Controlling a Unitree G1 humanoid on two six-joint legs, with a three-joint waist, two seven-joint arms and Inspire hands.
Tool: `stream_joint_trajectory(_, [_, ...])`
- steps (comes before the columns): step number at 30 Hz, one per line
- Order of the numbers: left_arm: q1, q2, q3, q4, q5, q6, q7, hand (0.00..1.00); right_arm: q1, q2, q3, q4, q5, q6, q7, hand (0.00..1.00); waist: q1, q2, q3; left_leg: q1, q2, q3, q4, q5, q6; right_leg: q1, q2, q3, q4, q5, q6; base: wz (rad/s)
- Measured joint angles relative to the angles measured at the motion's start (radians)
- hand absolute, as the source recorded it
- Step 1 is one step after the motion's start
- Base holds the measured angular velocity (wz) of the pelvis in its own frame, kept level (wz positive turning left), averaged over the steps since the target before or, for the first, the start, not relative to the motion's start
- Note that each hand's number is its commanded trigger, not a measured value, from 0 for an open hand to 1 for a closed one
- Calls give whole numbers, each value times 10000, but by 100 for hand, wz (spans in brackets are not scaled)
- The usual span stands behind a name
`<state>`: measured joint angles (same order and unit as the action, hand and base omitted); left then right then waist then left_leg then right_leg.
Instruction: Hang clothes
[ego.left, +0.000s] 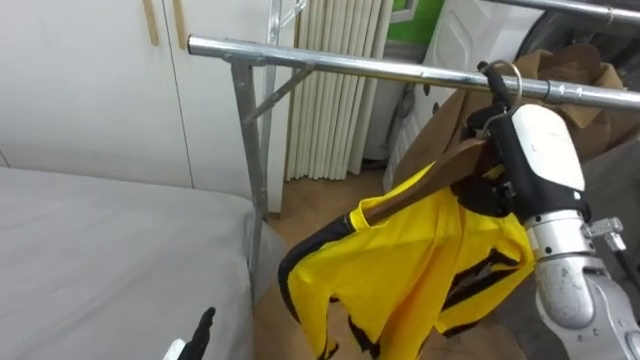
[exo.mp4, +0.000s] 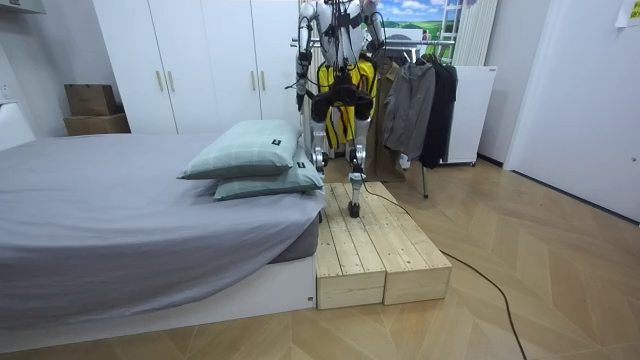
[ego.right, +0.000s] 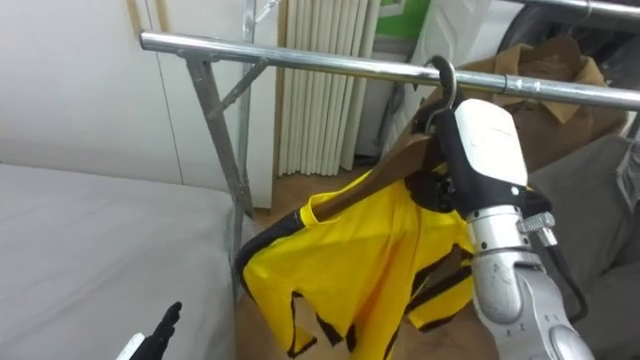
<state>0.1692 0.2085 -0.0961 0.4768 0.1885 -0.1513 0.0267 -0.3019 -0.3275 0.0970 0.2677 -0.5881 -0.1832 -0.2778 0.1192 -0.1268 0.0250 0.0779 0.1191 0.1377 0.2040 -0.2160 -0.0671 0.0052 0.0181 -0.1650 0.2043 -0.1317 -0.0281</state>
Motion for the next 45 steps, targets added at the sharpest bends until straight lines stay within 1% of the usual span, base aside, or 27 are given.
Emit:
stream_joint_trajectory(2, [2, 3, -24, -3, 8, 0, 0, 0, -13, 3, -5, 32, 191, -15, -11, 100, -8, 1, 1, -21, -25, -37, 24, 1, 1, 15, -11, -36, 1, -15, -21, 9])
stream_joint_trajectory(3, [2, 9, -28, 0, 8, 0, -1, 0, -14, 3, 2, 140, 373, -110, -5, 100, 18, -3, 0, -11, -25, -45, 26, 1, 1, 35, -14, -45, 1, -15, -21, 0])
stream_joint_trajectory(7, [1, 8, -45, -4, 4, 0, -46, 0, -25, 3, -1, 322, 714, -251, 125, 100, 4, -12, -2, 27, -19, -58, 28, 1, 1, 85, -31, -68, -8, -21, -29, 2])
stream_joint_trajectory(10, [-3, 4, -59, -95, 3, 0, -202, 0, -122, 6, -21, 473, 785, -371, 134, 100, -156, -11, -1, -147, -45, -303, 146, 1, 2, 108, -87, -315, -19, -61, -35, 23])
stream_joint_trajectory(11, [-2, -7, -60, -130, 3, 0, -224, 0, -152, -1, -52, 651, 830, -473, 115, 100, -248, -6, 1, -235, -53, -336, 208, 1, 2, 132, -114, -408, -25, -67, -32, 30])
stream_joint_trajectory(12, [-16, -8, -56, -172, 8, 0, -230, 0, -195, -35, -84, 855, 917, -653, 90, 100, -329, 4, -3, -342, -57, -393, 285, 1, 2, 138, -138, -526, -28, -70, -29, 29])
stream_joint_trajectory(14, [-24, -13, -52, -300, 10, 0, -246, 0, -203, -101, -165, 900, 1164, -699, 127, 100, -395, 13, -6, -460, -66, -471, 381, 1, 2, 137, -167, -665, -33, -70, -29, 25])
stream_joint_trajectory(16, [-24, -28, -59, -461, 16, 0, -311, 0, -220, -248, -183, 1089, 1289, -850, 159, 100, -397, 42, -6, -506, -75, -570, 470, 1, 2, 154, -199, -792, -34, -70, -29, 19])
stream_joint_trajectory(17, [-25, -22, -66, -541, 26, 0, -351, 0, -256, -282, -198, 1184, 1357, -871, 195, 100, -391, 69, 2, -511, -75, -579, 502, 1, 2, 199, -211, -840, -32, -70, -29, 12])
stream_joint_trajectory(20, [-22, -18, -100, -664, 34, 0, -374, 0, -357, -282, -285, 1494, 1637, -922, 383, 100, -436, 174, -17, -501, -106, -605, 536, 16, 25, 317, -276, -978, -5, -109, -1, 13])
stream_joint_trajectory(21, [-19, 8, -156, -824, 27, -1, -373, 0, -360, -282, -354, 1497, 1758, -919, 413, 100, -427, 203, -4, -528, -132, -630, 519, 34, 49, 311, -305, -1023, 0, -111, 1, 13])
stream_joint_trajectory(25, [-23, 82, -263, -1057, 21, -2, -376, 0, -361, -281, -375, 1514, 2002, -894, 405, 100, -445, 244, -16, -612, -241, -762, 479, 90, 126, 297, -404, -1132, 1, -112, 1, 12])
stream_joint_trajectory(27, [-27, 94, -278, -1056, 22, -2, -375, 0, -385, -280, -375, 1529, 2005, -899, 404, 100, -574, 250, -22, -672, -303, -825, 493, 105, 150, 292, -463, -1165, -1, -109, 5, 9])
stream_joint_trajectory(29, [-31, 102, -280, -1056, 21, -2, -374, 0, -387, -280, -376, 1551, 2006, -900, 404, 100, -602, 230, -35, -670, -321, -776, 504, 105, 153, 291, -489, -1152, -2, -95, 27, 2])
stream_joint_trajectory(32, [-93, 105, -309, -1041, 7, -2, -374, 0, -388, -280, -368, 1578, 2332, -912, 428, 100, -590, 208, -43, -658, -323, -573, 518, 116, 170, 292, -520, -1151, 1, -88, 38, 0])
stream_joint_trajectory(35, [-132, 146, -400, -1040, 5, -2, -374, 0, -398, -280, -368, 1588, 2490, -912, 510, 100, -591, 203, -39, -653, -334, -566, 532, 117, 173, 291, -533, -1149, -1, -88, 40, 0])
stream_joint_trajectory(37, [-142, 152, -420, -1034, 6, -2, -375, 0, -402, -281, -369, 1591, 2498, -902, 517, 100, -588, 180, -26, -653, -334, -564, 546, 118, 175, 283, -539, -1139, 13, -89, 41, 0])
stream_joint_trajectory(40, [-198, 215, -462, -1024, 6, -2, -386, 0, -541, -281, -361, 1749, 2490, -961, 496, 100, -590, 133, 0, -698, -336, -546, 594, 117, 176, 186, -568, -1140, 120, -129, 96, 0])
stream_joint_trajectory(41, [-251, 231, -465, -1005, 7, -2, -391, 0, -635, -281, -346, 1884, 2488, -1032, 480, 100, -612, 117, 14, -742, -340, -465, 643, 116, 178, 116, -602, -1141, 182, -158, 129, 0])
stream_joint_trajectory(43, [-308, 247, -479, -980, 12, -2, -396, 0, -642, -285, -340, 1946, 2489, -1032, 452, 100, -629, 104, 18, -781, -324, -277, 729, 101, 204, 118, -632, -1168, 207, -168, 134, 4])
stream_joint_trajectory(44, [-336, 280, -489, -975, 7, -2, -401, 0, -642, -295, -341, 1976, 2489, -1024, 404, 100, -659, 96, 19, -851, -318, -254, 851, 71, 251, 114, -664, -1234, 251, -191, 139, 19])
stream_joint_trajectory(45, [-412, 329, -539, -946, -8, -2, -400, 0, -645, -299, -352, 2028, 2500, -999, 376, 100, -728, 72, 34, -922, -301, -140, 1024, 39, 299, 107, -713, -1350, 385, -230, 172, 22])
